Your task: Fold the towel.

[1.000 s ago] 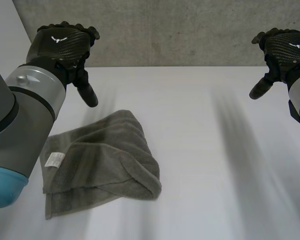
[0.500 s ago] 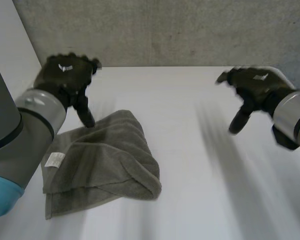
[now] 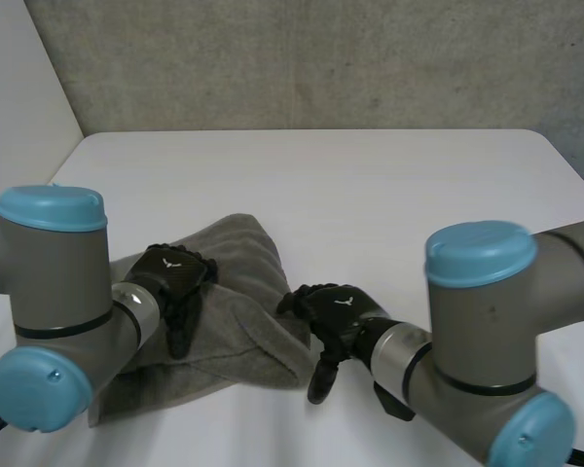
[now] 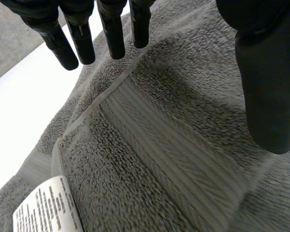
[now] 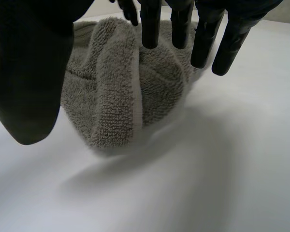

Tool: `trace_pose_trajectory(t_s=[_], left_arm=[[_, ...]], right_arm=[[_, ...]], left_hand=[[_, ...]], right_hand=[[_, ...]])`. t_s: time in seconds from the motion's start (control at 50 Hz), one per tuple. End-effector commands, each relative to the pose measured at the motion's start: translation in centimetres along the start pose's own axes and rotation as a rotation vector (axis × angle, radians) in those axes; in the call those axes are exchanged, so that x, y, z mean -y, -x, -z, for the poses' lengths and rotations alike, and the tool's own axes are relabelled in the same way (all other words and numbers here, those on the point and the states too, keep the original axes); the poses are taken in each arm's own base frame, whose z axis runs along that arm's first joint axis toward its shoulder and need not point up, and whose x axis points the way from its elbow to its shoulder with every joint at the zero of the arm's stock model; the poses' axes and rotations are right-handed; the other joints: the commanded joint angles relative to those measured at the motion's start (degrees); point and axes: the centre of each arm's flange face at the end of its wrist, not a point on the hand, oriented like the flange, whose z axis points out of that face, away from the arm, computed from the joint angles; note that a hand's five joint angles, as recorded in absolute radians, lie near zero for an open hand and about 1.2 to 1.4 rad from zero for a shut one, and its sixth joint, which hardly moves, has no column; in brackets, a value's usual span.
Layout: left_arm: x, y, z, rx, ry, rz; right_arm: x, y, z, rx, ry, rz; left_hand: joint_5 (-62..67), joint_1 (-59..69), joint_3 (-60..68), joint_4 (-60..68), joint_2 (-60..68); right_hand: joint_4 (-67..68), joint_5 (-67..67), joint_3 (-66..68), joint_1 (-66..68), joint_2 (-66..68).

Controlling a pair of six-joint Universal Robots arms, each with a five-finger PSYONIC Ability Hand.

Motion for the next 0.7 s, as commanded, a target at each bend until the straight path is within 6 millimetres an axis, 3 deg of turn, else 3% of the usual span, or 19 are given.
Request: trace_pose_trajectory(t_s=[0.02,0.1,0.16,0.2,0.3,0.48,0.58,0.62,0.66,0.7], left_arm=[[0.0,0.0,-1.5,0.027,-0.051,-0.037],[0.0,0.0,-1.7,0.033,-0.057,-0.070],[-0.1,-0.1,-1.8,0.030,-0.053,-0.096],[-0.2,-0.2,-1.8,0.028,-0.051,-0.102],[-0.4,-0.2,-1.8,0.024,-0.044,-0.101],[-0.2,-0.1,-1.8,0.030,-0.050,-0.103],[-0.1,0.3,-1.8,0.038,-0.051,-0.099],[-0.1,0.5,-1.9,0.043,-0.052,-0.096],[0.0,0.5,-1.9,0.045,-0.057,-0.096],[0.4,0.7,-1.9,0.050,-0.069,-0.094]], right_arm=[[-0.8,0.6,-2.2,-0.005,-0.030,-0.059],[-1.4,1.1,-2.7,0.003,-0.023,-0.059],[-1.9,1.4,-3.5,-0.004,-0.022,-0.050],[-2.0,1.5,-3.8,-0.013,-0.027,-0.046],[-2.0,1.1,-4.7,-0.059,-0.035,-0.044],[-1.6,0.6,-5.4,-0.112,-0.055,-0.041],[-1.2,0.8,-5.3,-0.110,-0.067,-0.033],[-1.2,1.0,-5.3,-0.105,-0.069,-0.028],[-1.0,1.7,-5.4,-0.088,-0.083,-0.016],[-0.7,1.8,-5.5,-0.086,-0.095,-0.012]], left_hand=[[-6.86,4.03,3.56,4.89,3.29],[-5.17,5.73,5.26,6.58,4.99],[4.25,15.15,14.68,16.00,14.41],[17.98,28.87,28.40,29.73,28.13],[31.15,42.04,41.57,42.90,41.30],[32.68,43.57,43.10,44.43,42.83],[43.11,54.00,53.53,54.86,53.26],[52.48,63.37,62.90,64.23,62.63],[52.51,63.40,62.93,64.26,62.66],[52.51,63.40,62.93,64.26,62.66]], right_hand=[[8.18,8.83,8.66,8.23,8.50],[10.05,10.70,10.53,10.10,10.37],[12.56,13.22,13.04,12.62,12.89],[14.59,15.25,15.08,14.65,14.92],[24.52,25.18,25.00,24.57,24.84],[28.89,29.55,29.37,28.95,29.22],[32.09,32.75,32.57,32.14,32.41],[39.83,40.48,40.31,39.88,40.15],[64.88,65.53,65.36,64.93,65.20],[65.00,65.66,65.48,65.05,65.32]])
